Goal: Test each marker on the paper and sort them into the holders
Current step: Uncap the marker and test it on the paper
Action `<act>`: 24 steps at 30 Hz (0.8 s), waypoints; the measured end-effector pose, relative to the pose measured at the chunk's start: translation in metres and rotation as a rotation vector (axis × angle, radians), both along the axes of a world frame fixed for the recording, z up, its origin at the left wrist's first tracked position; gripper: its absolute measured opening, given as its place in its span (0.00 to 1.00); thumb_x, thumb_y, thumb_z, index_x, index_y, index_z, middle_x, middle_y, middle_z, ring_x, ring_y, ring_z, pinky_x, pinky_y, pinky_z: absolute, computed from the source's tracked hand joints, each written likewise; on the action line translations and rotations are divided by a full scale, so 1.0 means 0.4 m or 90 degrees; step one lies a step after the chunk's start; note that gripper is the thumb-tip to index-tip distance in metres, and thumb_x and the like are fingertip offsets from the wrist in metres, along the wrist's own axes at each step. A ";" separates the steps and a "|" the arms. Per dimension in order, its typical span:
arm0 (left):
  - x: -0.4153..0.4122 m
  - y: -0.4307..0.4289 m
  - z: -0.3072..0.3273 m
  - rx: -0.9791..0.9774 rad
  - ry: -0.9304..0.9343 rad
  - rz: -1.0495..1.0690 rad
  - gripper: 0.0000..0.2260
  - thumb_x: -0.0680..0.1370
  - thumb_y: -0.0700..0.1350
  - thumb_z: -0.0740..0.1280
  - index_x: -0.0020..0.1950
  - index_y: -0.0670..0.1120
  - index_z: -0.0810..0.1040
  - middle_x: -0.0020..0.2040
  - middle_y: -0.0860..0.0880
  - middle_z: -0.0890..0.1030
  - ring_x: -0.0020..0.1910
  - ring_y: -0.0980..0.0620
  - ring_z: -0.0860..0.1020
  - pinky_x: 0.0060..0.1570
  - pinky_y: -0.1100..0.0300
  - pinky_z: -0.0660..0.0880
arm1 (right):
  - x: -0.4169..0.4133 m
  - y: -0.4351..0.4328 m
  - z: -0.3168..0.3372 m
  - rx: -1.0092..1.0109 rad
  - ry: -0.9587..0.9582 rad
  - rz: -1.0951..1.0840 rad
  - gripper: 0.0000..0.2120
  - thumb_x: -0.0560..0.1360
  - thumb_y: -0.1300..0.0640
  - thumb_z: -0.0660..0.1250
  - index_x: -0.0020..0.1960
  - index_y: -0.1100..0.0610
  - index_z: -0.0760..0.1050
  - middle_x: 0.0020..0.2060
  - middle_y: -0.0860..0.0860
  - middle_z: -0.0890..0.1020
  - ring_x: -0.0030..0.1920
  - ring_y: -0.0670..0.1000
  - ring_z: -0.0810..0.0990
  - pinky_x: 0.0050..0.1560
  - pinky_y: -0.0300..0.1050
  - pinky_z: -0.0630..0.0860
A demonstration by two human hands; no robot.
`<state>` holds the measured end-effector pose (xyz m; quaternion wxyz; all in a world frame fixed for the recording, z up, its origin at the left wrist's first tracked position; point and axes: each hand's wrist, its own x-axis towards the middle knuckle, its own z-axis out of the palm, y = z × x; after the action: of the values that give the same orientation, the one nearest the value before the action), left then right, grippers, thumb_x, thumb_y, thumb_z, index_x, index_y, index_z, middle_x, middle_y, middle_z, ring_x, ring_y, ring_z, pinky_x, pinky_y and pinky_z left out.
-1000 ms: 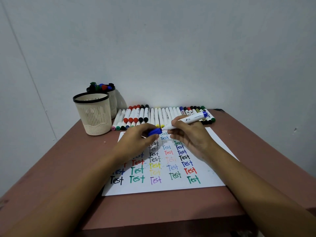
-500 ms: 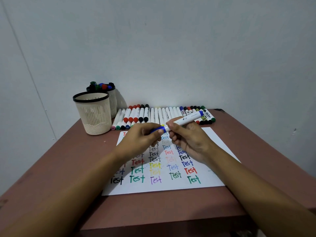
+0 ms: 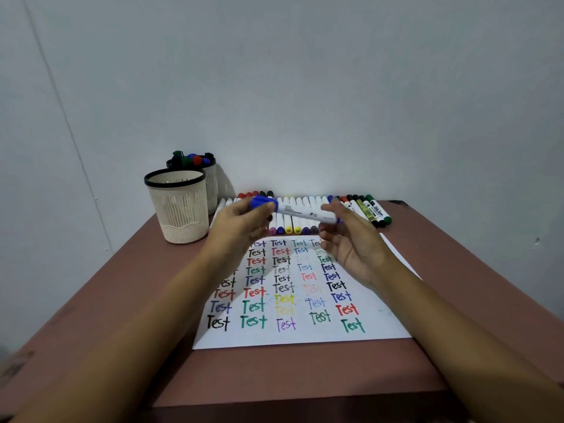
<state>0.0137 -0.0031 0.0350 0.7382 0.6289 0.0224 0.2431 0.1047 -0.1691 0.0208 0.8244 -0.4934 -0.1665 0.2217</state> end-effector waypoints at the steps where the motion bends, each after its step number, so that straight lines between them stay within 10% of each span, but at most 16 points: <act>1: -0.002 0.007 0.011 -0.010 -0.024 0.021 0.03 0.76 0.36 0.65 0.46 0.40 0.79 0.30 0.52 0.77 0.30 0.57 0.76 0.34 0.66 0.76 | 0.009 -0.002 -0.007 -0.069 -0.068 -0.064 0.10 0.74 0.50 0.67 0.49 0.56 0.77 0.33 0.54 0.77 0.33 0.49 0.76 0.35 0.42 0.76; 8: -0.007 0.091 0.126 0.229 -0.051 0.264 0.05 0.76 0.40 0.68 0.50 0.43 0.76 0.44 0.46 0.81 0.43 0.51 0.82 0.45 0.60 0.80 | 0.036 0.003 -0.107 -0.714 -0.727 -0.131 0.19 0.78 0.51 0.63 0.66 0.58 0.73 0.61 0.56 0.76 0.64 0.55 0.71 0.63 0.47 0.69; 16: 0.034 0.316 0.298 0.472 0.002 0.558 0.13 0.76 0.40 0.64 0.59 0.41 0.70 0.49 0.41 0.79 0.41 0.48 0.76 0.29 0.65 0.68 | 0.026 0.010 -0.097 -0.736 -0.770 -0.115 0.18 0.79 0.50 0.60 0.67 0.55 0.73 0.63 0.51 0.74 0.65 0.50 0.69 0.64 0.42 0.66; 24: 0.110 0.436 0.274 0.589 0.146 0.585 0.13 0.77 0.39 0.62 0.61 0.39 0.70 0.54 0.37 0.77 0.46 0.42 0.76 0.44 0.53 0.73 | 0.028 0.012 -0.092 -0.746 -0.786 -0.117 0.19 0.80 0.48 0.58 0.68 0.51 0.72 0.64 0.48 0.72 0.64 0.47 0.68 0.62 0.39 0.65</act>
<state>0.0578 0.1712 0.1446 0.2057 0.8295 0.2600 0.4494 0.1160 -0.1642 -0.0161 0.2124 -0.8837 -0.4037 -0.1044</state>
